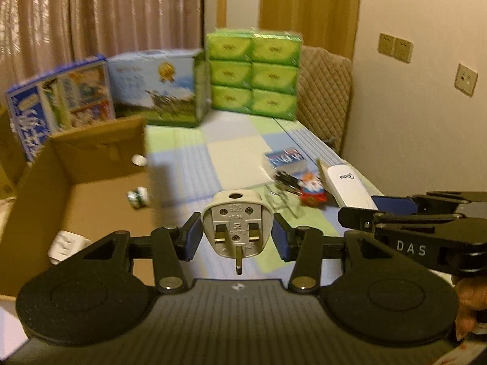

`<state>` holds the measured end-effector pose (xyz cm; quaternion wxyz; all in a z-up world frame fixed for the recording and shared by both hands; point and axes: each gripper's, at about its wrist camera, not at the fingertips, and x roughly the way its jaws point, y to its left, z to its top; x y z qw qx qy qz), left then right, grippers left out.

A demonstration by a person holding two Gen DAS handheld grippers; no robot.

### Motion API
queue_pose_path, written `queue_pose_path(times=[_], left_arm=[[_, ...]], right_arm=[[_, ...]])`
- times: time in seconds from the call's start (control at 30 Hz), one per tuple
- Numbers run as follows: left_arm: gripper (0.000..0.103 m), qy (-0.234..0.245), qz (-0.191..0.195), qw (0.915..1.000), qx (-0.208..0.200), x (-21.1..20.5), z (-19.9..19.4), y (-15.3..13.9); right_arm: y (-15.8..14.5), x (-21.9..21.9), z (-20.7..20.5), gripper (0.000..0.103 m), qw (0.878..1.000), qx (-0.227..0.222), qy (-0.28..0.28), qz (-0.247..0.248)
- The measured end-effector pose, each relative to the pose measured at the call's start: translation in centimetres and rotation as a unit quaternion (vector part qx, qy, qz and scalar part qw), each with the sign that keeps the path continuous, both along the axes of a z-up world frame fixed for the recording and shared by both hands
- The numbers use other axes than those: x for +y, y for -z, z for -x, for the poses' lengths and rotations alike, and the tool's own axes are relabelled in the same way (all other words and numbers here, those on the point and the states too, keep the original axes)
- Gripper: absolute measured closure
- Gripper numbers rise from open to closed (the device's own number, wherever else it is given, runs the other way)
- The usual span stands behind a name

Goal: Organize rigid objects
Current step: 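Carry the plug and remote into the cardboard box while opening both tools to release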

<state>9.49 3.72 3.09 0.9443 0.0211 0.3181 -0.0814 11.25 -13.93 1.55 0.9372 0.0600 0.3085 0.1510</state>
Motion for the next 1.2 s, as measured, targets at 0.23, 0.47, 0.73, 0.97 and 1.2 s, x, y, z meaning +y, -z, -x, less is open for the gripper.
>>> queue_pose_path(times=[0.23, 0.47, 0.73, 0.97, 1.2], left_arm=[[0.06, -0.046, -0.01, 0.9988, -0.014, 5.9, 1.2, -3.0], [0.06, -0.091, -0.015, 0.9958, -0.005, 11.9, 1.2, -3.6], [0.06, -0.117, -0.002, 0.993, 0.019, 16.1, 1.0, -1.8], [0.06, -0.117, 0.003, 0.9927, 0.032, 17.6, 0.3, -0.4], [0.06, -0.115, 0.009, 0.9924, 0.043, 18.2, -0.4, 0.9]], right_arm=[[-3.2, 5.8, -0.5, 0.065, 0.998, -0.021, -0.061, -0.019], [-4.9, 11.7, -2.2, 0.065, 0.992, -0.023, -0.119, -0.03], [-3.3, 16.7, -4.5, 0.065, 0.988, 0.01, -0.154, -0.026], [-1.6, 18.8, -5.6, 0.065, 0.986, 0.032, -0.16, -0.021], [-0.5, 19.7, -6.3, 0.065, 0.986, 0.044, -0.161, -0.011]])
